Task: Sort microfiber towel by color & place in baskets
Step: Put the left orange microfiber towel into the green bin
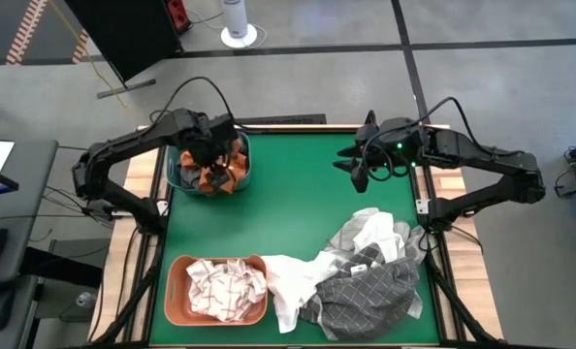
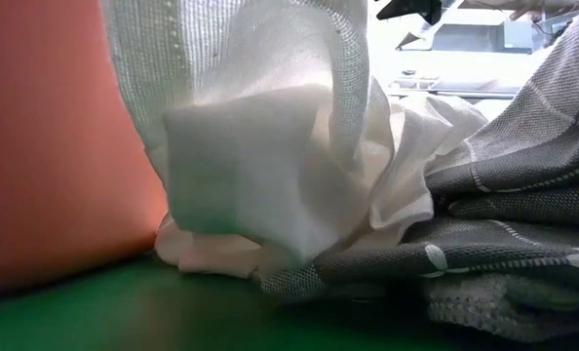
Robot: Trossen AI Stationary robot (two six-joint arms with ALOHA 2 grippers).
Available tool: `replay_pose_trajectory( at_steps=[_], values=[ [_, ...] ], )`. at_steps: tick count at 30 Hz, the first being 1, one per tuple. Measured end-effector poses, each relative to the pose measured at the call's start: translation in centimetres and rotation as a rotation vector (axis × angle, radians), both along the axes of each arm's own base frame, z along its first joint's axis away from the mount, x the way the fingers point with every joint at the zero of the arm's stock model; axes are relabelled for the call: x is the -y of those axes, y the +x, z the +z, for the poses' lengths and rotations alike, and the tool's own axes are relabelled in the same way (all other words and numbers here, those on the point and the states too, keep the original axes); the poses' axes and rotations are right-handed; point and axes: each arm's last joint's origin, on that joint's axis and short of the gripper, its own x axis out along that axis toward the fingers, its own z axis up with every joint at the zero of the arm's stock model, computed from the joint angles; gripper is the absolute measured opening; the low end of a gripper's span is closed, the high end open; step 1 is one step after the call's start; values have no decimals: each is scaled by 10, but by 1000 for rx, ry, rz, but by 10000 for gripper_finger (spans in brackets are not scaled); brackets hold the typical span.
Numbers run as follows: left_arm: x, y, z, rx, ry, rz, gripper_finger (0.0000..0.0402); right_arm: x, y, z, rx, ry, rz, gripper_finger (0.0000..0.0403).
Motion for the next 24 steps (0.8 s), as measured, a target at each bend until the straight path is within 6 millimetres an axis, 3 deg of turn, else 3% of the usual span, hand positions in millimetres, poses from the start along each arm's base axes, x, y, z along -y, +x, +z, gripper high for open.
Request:
replay_pose_trajectory(
  at_steps=[6, 9, 18, 24],
  values=[
    [-2, 5, -48, -82, -40, 44, 263, 1, 0, 0, -2, -11, 1, 196],
    [-11, 1, -73, -131, 55, 105, 263, 1, 0, 0, -2, -9, 3, 196],
    [-57, -27, -103, -119, 187, 384, 263, -8, 1, 0, 7, 29, 19, 196],
    [-59, -28, -134, -22, 194, 451, 263, -15, 2, 0, 15, 64, 31, 196]
  ],
)
